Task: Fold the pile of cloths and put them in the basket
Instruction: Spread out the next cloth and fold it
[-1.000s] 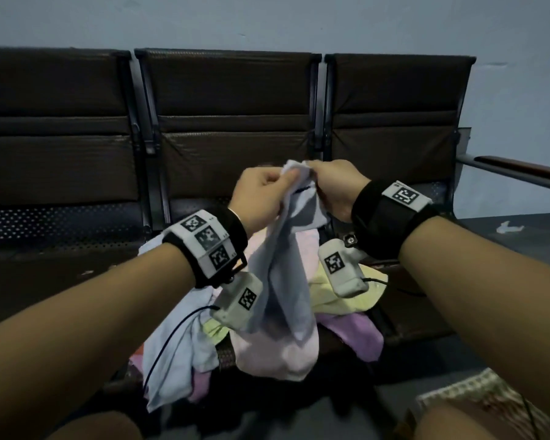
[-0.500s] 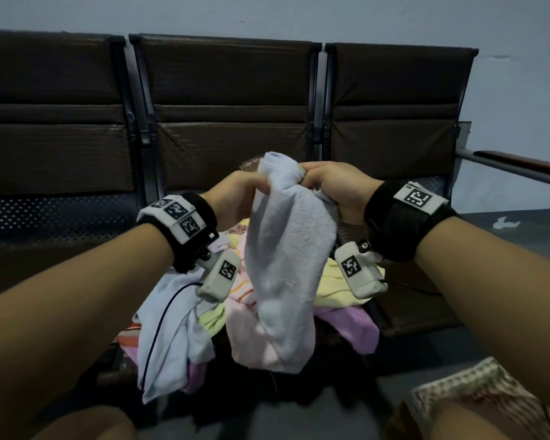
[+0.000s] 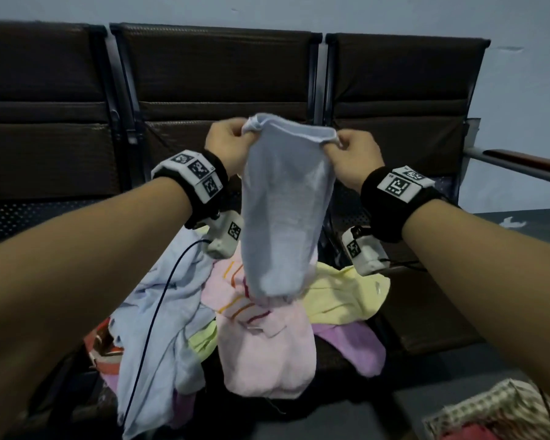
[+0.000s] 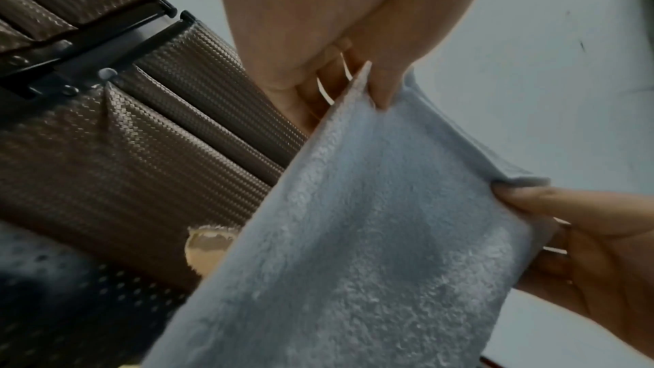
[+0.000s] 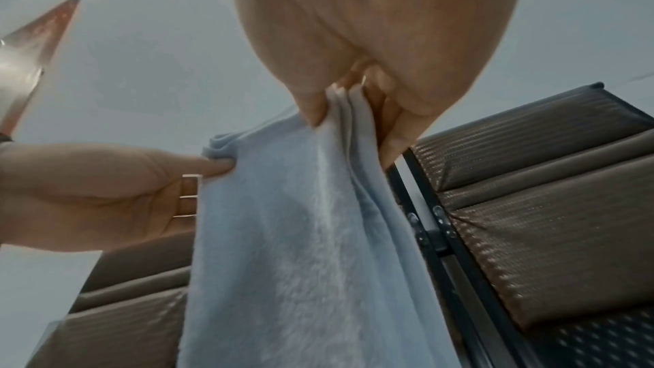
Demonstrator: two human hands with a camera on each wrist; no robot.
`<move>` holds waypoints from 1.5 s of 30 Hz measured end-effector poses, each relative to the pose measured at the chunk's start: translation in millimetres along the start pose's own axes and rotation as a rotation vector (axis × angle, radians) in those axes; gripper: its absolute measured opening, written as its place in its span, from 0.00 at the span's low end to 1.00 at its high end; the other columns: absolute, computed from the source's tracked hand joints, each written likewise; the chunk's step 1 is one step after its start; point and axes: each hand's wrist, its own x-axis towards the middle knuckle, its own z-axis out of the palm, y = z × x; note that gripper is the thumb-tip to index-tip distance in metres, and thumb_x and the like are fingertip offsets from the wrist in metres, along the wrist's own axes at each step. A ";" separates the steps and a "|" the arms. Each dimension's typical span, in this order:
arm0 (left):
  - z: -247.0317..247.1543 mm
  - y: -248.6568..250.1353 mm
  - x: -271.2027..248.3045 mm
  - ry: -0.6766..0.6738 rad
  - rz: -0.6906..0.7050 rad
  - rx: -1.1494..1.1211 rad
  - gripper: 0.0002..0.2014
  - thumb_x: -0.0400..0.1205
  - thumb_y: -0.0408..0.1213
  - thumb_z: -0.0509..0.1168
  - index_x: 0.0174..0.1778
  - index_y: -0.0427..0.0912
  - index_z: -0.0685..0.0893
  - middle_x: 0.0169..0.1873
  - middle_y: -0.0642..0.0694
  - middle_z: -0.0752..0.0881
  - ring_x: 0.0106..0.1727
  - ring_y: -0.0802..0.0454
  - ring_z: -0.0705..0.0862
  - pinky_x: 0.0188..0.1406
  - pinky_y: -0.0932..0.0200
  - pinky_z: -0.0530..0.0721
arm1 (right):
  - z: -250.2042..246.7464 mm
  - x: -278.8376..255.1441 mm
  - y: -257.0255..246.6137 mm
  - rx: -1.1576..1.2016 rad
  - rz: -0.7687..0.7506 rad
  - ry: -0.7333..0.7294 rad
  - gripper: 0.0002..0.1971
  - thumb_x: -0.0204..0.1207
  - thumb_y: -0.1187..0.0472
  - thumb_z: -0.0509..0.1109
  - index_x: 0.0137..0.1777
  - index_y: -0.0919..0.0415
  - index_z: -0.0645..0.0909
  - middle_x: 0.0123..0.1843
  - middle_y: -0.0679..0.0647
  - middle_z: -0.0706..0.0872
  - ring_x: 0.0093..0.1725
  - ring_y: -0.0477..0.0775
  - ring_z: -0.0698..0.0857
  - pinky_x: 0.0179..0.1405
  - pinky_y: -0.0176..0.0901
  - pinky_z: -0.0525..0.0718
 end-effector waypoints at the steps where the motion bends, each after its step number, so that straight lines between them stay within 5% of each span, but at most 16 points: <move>1: -1.7 5.3 5.8 0.012 0.018 -0.057 0.05 0.80 0.37 0.69 0.44 0.47 0.92 0.43 0.42 0.91 0.43 0.52 0.87 0.45 0.51 0.86 | 2.0 5.6 -3.5 0.051 -0.031 0.030 0.15 0.80 0.51 0.67 0.32 0.52 0.80 0.31 0.44 0.81 0.33 0.42 0.78 0.35 0.39 0.74; 5: -13.2 6.6 7.6 -0.041 -0.001 -0.223 0.07 0.78 0.40 0.71 0.47 0.46 0.93 0.49 0.29 0.88 0.45 0.43 0.85 0.45 0.45 0.82 | 9.8 8.4 -4.8 0.188 -0.104 0.051 0.17 0.77 0.48 0.66 0.30 0.56 0.77 0.29 0.45 0.75 0.32 0.43 0.72 0.35 0.43 0.70; 9: -14.2 -35.2 -29.5 -0.116 -0.154 -0.187 0.09 0.80 0.28 0.69 0.54 0.28 0.88 0.43 0.35 0.84 0.45 0.44 0.81 0.46 0.47 0.78 | 30.2 -22.7 27.7 0.120 -0.059 -0.122 0.17 0.79 0.50 0.66 0.42 0.64 0.86 0.34 0.50 0.80 0.35 0.46 0.76 0.36 0.45 0.74; 14: -19.4 -100.6 -94.2 -0.392 -0.402 0.104 0.10 0.81 0.27 0.68 0.55 0.25 0.87 0.44 0.35 0.85 0.48 0.42 0.83 0.50 0.46 0.82 | 51.6 -87.9 72.4 -0.041 0.117 -0.580 0.11 0.79 0.61 0.67 0.37 0.63 0.85 0.28 0.48 0.82 0.29 0.44 0.79 0.31 0.37 0.75; 18: -20.3 -132.0 -137.3 -0.776 -0.569 0.267 0.17 0.83 0.34 0.70 0.55 0.19 0.82 0.47 0.26 0.87 0.46 0.39 0.86 0.55 0.41 0.87 | 66.7 -138.0 102.2 -0.093 0.416 -0.999 0.07 0.79 0.69 0.67 0.49 0.72 0.85 0.36 0.60 0.85 0.32 0.53 0.86 0.35 0.41 0.87; 21: -15.6 -144.7 -158.5 -0.945 -0.680 0.280 0.15 0.82 0.34 0.72 0.53 0.21 0.84 0.40 0.33 0.86 0.38 0.42 0.85 0.39 0.52 0.88 | 73.5 -160.1 110.2 -0.062 0.574 -1.128 0.04 0.79 0.71 0.66 0.48 0.70 0.82 0.33 0.60 0.85 0.29 0.53 0.86 0.29 0.40 0.87; 23: -13.8 -147.2 -162.3 -1.010 -0.732 0.261 0.09 0.81 0.34 0.72 0.45 0.29 0.86 0.33 0.38 0.83 0.29 0.49 0.81 0.26 0.61 0.80 | 74.3 -159.2 113.3 -0.042 0.642 -1.158 0.03 0.80 0.70 0.67 0.47 0.69 0.82 0.31 0.58 0.84 0.27 0.53 0.85 0.26 0.40 0.85; 27: -7.4 -152.8 -139.6 -0.833 -0.702 0.182 0.07 0.81 0.35 0.72 0.44 0.32 0.86 0.33 0.39 0.86 0.30 0.48 0.84 0.27 0.61 0.81 | 81.2 -134.3 122.6 -0.034 0.630 -1.084 0.04 0.80 0.62 0.70 0.46 0.62 0.85 0.34 0.55 0.85 0.31 0.52 0.83 0.31 0.38 0.81; 30: 7.0 -165.8 -113.4 -0.539 -0.571 0.141 0.11 0.82 0.38 0.71 0.51 0.31 0.87 0.44 0.37 0.88 0.42 0.45 0.87 0.38 0.55 0.87 | 96.8 -109.5 136.7 0.073 0.564 -0.809 0.07 0.81 0.62 0.71 0.42 0.63 0.84 0.39 0.56 0.86 0.35 0.51 0.85 0.33 0.40 0.84; 34: 30.6 -190.6 -86.6 -0.315 -0.501 0.099 0.06 0.82 0.29 0.64 0.49 0.34 0.87 0.44 0.37 0.85 0.45 0.44 0.83 0.44 0.52 0.83 | 122.3 -88.0 159.3 -0.018 0.410 -0.487 0.18 0.81 0.55 0.71 0.49 0.75 0.83 0.40 0.60 0.83 0.39 0.55 0.81 0.39 0.49 0.80; 40: 44.5 -226.3 -72.5 -0.160 -0.405 0.241 0.11 0.81 0.35 0.65 0.33 0.51 0.85 0.29 0.52 0.85 0.28 0.58 0.82 0.32 0.61 0.79 | 150.9 -74.1 166.4 -0.103 0.375 -0.346 0.16 0.83 0.50 0.66 0.33 0.51 0.74 0.34 0.48 0.77 0.42 0.56 0.79 0.42 0.42 0.74; 42: 43.7 -233.5 -71.2 -0.122 -0.414 0.265 0.08 0.80 0.38 0.67 0.36 0.53 0.86 0.31 0.54 0.87 0.32 0.57 0.84 0.35 0.62 0.82 | 156.9 -74.7 167.4 -0.079 0.373 -0.353 0.12 0.85 0.51 0.63 0.39 0.52 0.77 0.38 0.49 0.79 0.45 0.57 0.80 0.44 0.43 0.74; 45: 37.8 -240.3 -72.1 -0.077 -0.520 0.212 0.10 0.75 0.37 0.68 0.51 0.49 0.88 0.36 0.49 0.88 0.38 0.48 0.87 0.42 0.57 0.85 | 162.8 -87.9 169.4 -0.136 0.348 -0.372 0.16 0.84 0.49 0.63 0.68 0.55 0.76 0.60 0.57 0.82 0.61 0.61 0.80 0.59 0.49 0.79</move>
